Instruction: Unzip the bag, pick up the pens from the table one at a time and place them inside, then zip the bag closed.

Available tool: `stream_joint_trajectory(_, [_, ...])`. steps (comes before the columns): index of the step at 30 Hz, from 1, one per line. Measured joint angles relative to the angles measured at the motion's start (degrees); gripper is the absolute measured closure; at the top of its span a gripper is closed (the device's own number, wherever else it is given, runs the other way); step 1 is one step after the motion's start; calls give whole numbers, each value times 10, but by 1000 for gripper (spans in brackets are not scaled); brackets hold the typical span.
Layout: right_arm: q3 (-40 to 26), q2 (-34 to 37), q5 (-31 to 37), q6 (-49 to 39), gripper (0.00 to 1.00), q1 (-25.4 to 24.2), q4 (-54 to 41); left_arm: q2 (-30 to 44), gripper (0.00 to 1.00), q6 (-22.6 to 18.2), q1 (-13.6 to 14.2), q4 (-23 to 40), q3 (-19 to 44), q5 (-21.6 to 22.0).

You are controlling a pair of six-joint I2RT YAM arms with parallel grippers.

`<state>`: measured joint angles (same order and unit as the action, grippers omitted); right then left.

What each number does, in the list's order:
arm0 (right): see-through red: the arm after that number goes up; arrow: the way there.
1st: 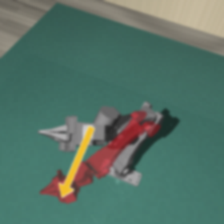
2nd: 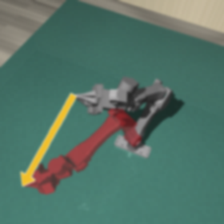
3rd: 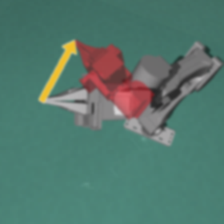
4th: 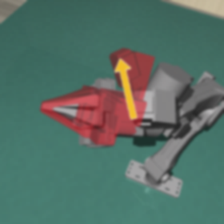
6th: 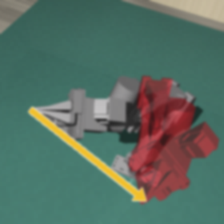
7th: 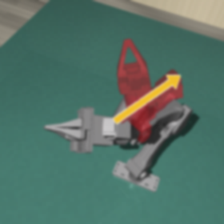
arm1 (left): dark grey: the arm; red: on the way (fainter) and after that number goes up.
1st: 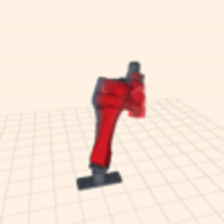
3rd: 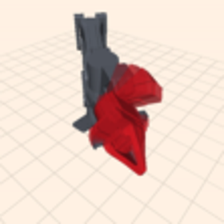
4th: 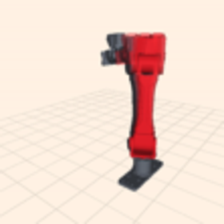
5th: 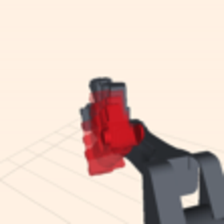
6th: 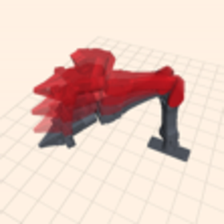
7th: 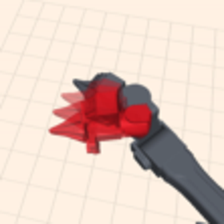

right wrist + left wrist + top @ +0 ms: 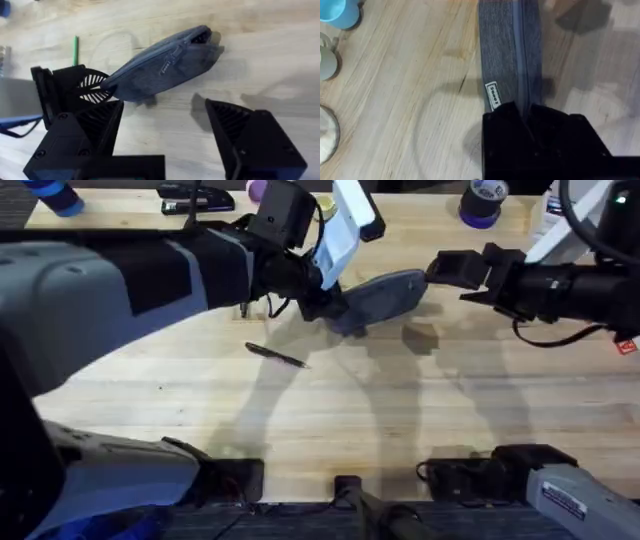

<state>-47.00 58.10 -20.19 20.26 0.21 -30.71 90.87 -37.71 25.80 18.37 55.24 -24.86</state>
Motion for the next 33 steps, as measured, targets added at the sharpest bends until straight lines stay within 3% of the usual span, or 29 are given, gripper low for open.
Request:
stream_joint_trajectory(7, [0,36,-3,66,5,0,6,0,957,0,0,0,0,0])
stream_joint_trajectory(33, [0,99,-4,159,5,1,106,0,937,0,0,0,0,0])
